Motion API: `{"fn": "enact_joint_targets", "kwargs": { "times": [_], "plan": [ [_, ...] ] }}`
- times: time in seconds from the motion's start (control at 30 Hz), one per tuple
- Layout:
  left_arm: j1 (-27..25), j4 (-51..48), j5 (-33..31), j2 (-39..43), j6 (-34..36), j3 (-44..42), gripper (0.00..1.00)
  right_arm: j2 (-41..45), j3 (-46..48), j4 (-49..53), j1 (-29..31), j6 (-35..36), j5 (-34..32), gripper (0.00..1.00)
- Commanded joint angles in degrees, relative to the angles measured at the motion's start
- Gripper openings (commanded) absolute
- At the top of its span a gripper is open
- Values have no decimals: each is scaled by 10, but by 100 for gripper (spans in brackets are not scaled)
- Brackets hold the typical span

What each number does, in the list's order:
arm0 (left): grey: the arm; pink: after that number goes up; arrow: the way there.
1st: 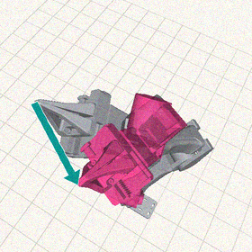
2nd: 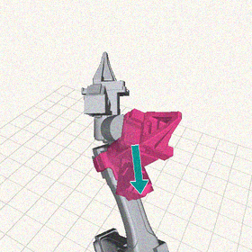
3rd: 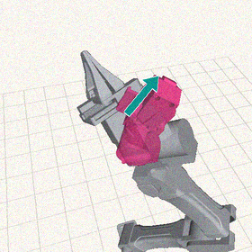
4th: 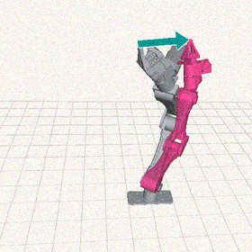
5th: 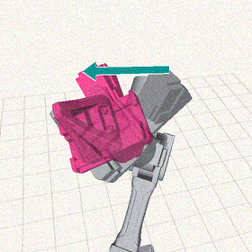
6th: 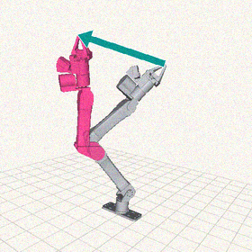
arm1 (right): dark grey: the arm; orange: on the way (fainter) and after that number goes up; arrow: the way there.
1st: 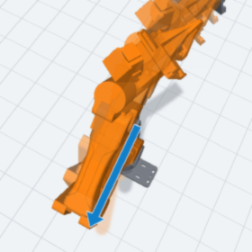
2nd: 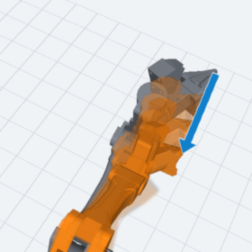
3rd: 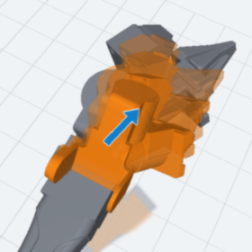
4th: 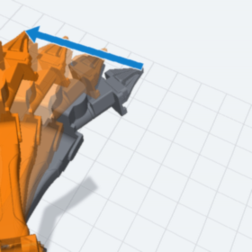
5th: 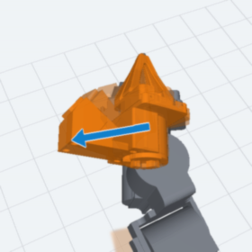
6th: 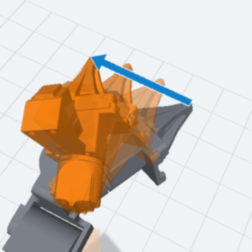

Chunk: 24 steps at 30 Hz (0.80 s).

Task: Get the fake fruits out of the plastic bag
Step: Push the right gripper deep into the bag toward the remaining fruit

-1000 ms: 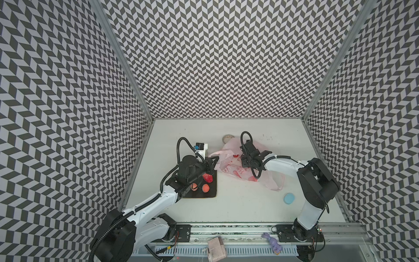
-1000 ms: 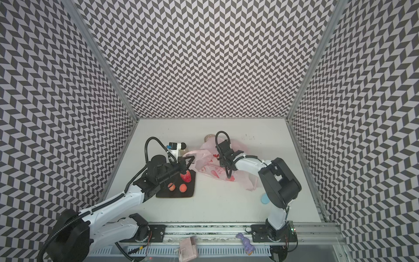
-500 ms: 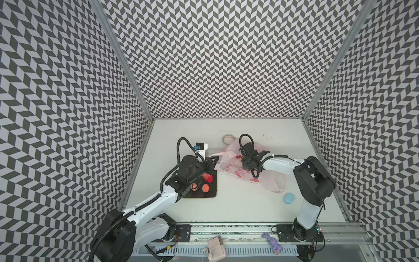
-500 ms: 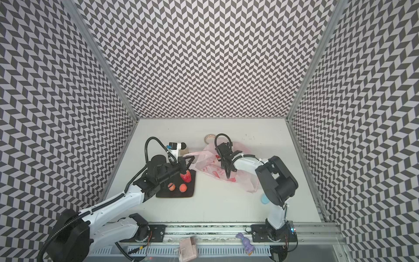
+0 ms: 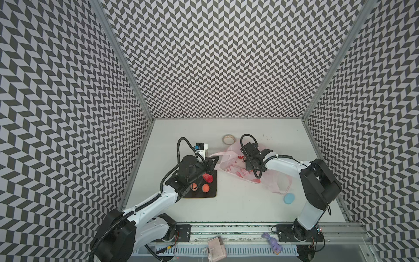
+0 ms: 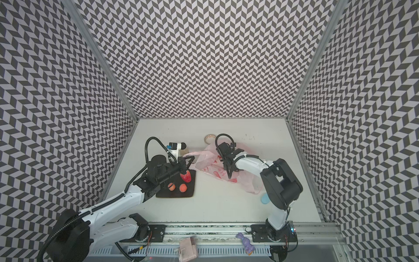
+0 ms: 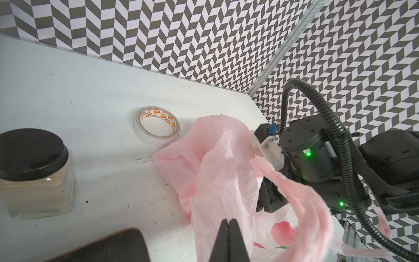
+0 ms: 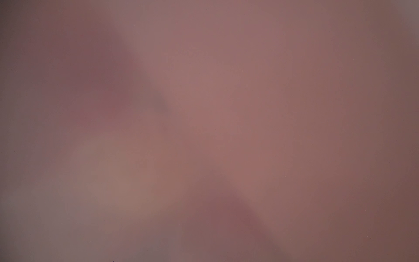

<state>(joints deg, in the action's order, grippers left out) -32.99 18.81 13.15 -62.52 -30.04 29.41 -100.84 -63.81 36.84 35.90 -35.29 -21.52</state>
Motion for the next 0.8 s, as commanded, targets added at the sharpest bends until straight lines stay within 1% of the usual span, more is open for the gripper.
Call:
{"fn": "enact_joint_targets", "kwargs": {
  "times": [0.0, 0.3, 0.53, 0.63, 0.7, 0.77],
  "plan": [
    [-3, -1, -2, -3, 6, 13, 0, 17, 15, 13, 5, -25, 10, 70],
    [-7, -11, 3, -6, 9, 19, 0, -40, 3, -37, 5, -22, 15, 70],
    [-14, -3, -9, -4, 6, 21, 0, -74, -4, -56, 5, -7, 21, 70],
    [-14, 21, -10, -10, -8, 12, 0, -74, -11, -61, 5, -1, 19, 62],
    [-14, 21, -5, -17, -6, 16, 0, -71, -23, -60, 5, 2, 15, 56],
    [-15, 10, -1, -24, 4, 25, 0, -68, -40, -60, 5, 5, 9, 52]
  ]
}}
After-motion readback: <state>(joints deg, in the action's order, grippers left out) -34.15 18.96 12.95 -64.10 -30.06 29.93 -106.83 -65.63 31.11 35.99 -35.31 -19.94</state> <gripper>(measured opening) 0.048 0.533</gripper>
